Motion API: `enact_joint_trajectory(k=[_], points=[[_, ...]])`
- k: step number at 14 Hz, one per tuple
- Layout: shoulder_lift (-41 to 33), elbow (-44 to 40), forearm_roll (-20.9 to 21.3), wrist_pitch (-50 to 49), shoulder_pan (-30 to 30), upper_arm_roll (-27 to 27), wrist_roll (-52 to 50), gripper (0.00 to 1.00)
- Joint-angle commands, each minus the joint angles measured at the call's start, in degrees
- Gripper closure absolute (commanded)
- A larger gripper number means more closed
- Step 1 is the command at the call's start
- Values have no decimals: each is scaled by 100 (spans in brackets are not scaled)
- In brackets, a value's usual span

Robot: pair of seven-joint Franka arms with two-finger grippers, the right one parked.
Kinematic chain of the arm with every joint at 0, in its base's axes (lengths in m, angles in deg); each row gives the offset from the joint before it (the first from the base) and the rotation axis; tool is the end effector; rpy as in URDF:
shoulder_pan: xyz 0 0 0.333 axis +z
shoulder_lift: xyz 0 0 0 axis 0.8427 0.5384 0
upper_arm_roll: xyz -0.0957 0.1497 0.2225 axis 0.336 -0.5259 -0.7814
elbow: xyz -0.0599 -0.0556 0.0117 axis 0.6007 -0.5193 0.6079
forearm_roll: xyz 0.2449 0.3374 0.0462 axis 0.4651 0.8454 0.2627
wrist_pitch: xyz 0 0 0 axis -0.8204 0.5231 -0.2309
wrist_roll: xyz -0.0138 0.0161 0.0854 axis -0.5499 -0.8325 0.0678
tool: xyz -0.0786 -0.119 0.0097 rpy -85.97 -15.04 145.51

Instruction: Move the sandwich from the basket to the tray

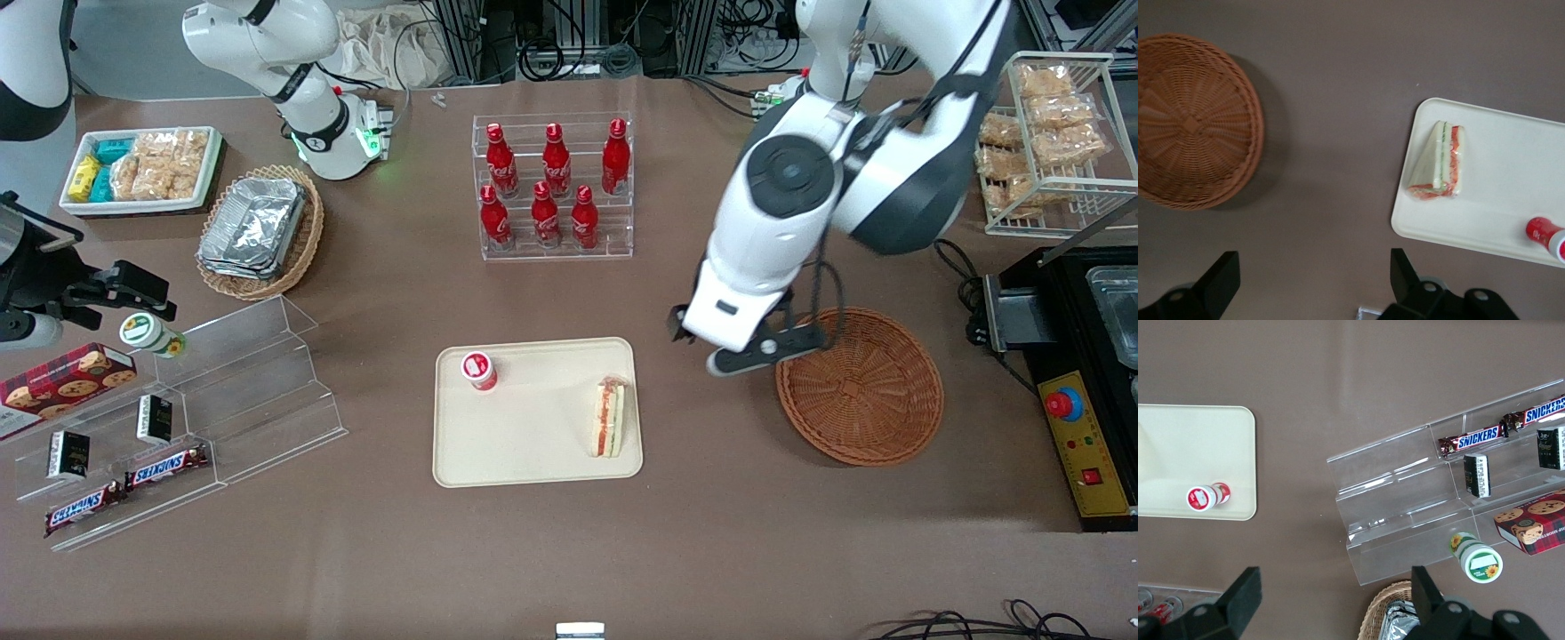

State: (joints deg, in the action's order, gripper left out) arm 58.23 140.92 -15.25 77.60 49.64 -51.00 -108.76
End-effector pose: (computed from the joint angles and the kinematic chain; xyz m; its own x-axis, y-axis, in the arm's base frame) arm 0.5879 -0.3244 0.4542 0.9726 0.2323 0.0072 0.2324 -0.9722 -0.0288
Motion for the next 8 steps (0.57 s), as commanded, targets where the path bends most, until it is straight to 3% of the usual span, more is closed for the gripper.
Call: enact_joint_trajectory(k=[1, 8], points=[[-554, 317, -405, -365, 478, 11, 807, 0], [-994, 326, -485, -972, 1156, -7, 1864, 0]])
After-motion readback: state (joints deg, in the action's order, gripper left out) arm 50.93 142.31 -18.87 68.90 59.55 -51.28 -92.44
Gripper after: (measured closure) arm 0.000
